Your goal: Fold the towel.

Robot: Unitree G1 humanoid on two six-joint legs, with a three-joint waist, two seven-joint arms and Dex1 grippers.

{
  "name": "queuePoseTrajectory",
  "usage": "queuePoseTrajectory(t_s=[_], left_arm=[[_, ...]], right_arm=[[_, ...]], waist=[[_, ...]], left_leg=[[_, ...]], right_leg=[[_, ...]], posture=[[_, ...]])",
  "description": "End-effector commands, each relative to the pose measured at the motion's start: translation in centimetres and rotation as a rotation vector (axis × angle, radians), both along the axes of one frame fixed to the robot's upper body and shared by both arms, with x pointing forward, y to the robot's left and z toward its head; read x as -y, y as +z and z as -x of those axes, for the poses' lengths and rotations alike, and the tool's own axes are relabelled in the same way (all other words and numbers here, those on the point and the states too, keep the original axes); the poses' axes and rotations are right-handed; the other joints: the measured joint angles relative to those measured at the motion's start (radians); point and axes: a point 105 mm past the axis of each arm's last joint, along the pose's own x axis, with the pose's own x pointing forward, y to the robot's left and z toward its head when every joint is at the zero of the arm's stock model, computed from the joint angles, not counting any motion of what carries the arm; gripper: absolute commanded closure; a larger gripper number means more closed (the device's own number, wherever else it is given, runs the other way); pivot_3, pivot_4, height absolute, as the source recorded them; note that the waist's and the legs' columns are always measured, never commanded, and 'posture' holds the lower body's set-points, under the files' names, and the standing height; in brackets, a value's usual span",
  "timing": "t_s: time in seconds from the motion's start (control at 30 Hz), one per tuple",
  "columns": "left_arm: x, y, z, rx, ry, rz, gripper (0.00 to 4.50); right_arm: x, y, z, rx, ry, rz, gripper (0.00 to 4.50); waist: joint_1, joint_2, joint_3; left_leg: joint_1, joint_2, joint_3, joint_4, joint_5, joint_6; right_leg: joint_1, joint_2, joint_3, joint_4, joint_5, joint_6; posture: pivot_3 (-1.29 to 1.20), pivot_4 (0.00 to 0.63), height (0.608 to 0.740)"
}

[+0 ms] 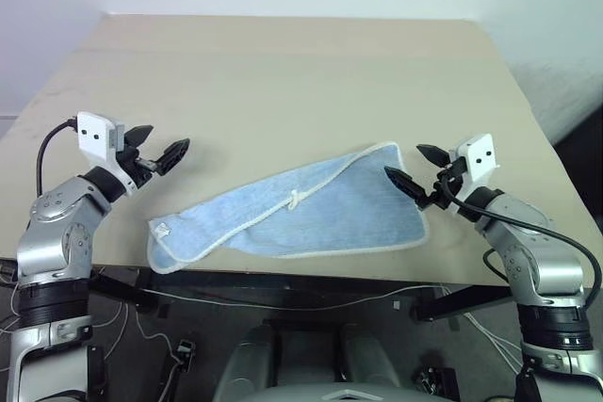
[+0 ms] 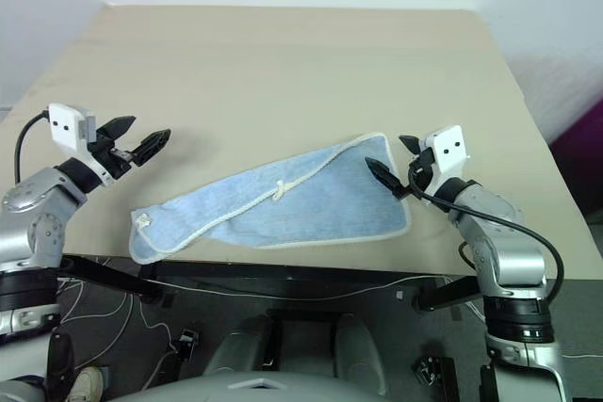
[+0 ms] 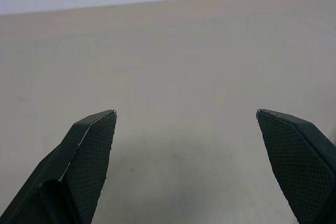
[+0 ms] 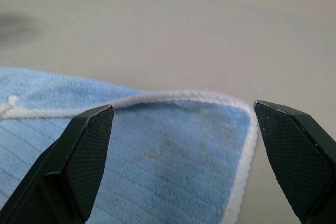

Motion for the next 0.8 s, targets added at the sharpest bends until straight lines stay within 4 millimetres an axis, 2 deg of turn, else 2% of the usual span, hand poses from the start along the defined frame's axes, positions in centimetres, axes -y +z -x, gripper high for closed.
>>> queuePoseTrajectory(t_s=[0.03,0.13,0.3,0.63,0.8], left_arm=[[-0.1,1.3,0.5,0.045,-0.002,-0.021,0.02],[0.2,1.0,0.7,0.031,-0.013,-0.043,0.02],[0.1,1.5,0.6,0.032,-0.036,-0.066,0.02],[1.3,0.5,1.1,-0.019,-0.136,-0.106,0.02],[1.4,-0.2,2.6,-0.086,-0.289,-0.26,0.02]], right_arm=[[-0.2,1.0,0.1,0.046,0.012,-0.013,0.0],[-0.2,1.0,0.2,0.052,0.006,-0.024,0.0],[-0.4,0.9,-0.1,0.058,0.005,-0.025,0.0],[-0.2,0.7,-0.2,0.07,-0.003,-0.018,0.0],[-0.9,0.8,-0.9,0.077,0.011,-0.024,0.0]], waist=[[0.001,0.0,0.0],[0.001,0.0,0.0],[0.001,0.0,0.0],[0.001,0.0,0.0],[-0.006,0.0,0.0]], left_leg=[[0.0,0.0,0.0,0.0,0.0,0.0],[0.0,0.0,0.0,0.0,0.0,0.0],[0.0,0.0,0.0,0.0,0.0,0.0],[0.0,0.0,0.0,0.0,0.0,0.0],[0.0,0.0,0.0,-0.001,0.0,0.0]], right_leg=[[0.0,0.0,0.0,0.0,0.0,0.0],[0.0,-0.001,0.0,0.0,0.0,0.0],[0.0,0.0,0.0,0.0,0.0,0.0],[0.0,0.0,0.0,0.0,0.0,0.0],[0.0,0.0,0.0,0.0,0.0,0.0]], posture=[[0.0,0.15,0.74],[0.0,0.15,0.74],[0.0,0.15,0.74],[0.0,0.15,0.74],[0.0,0.15,0.74]])
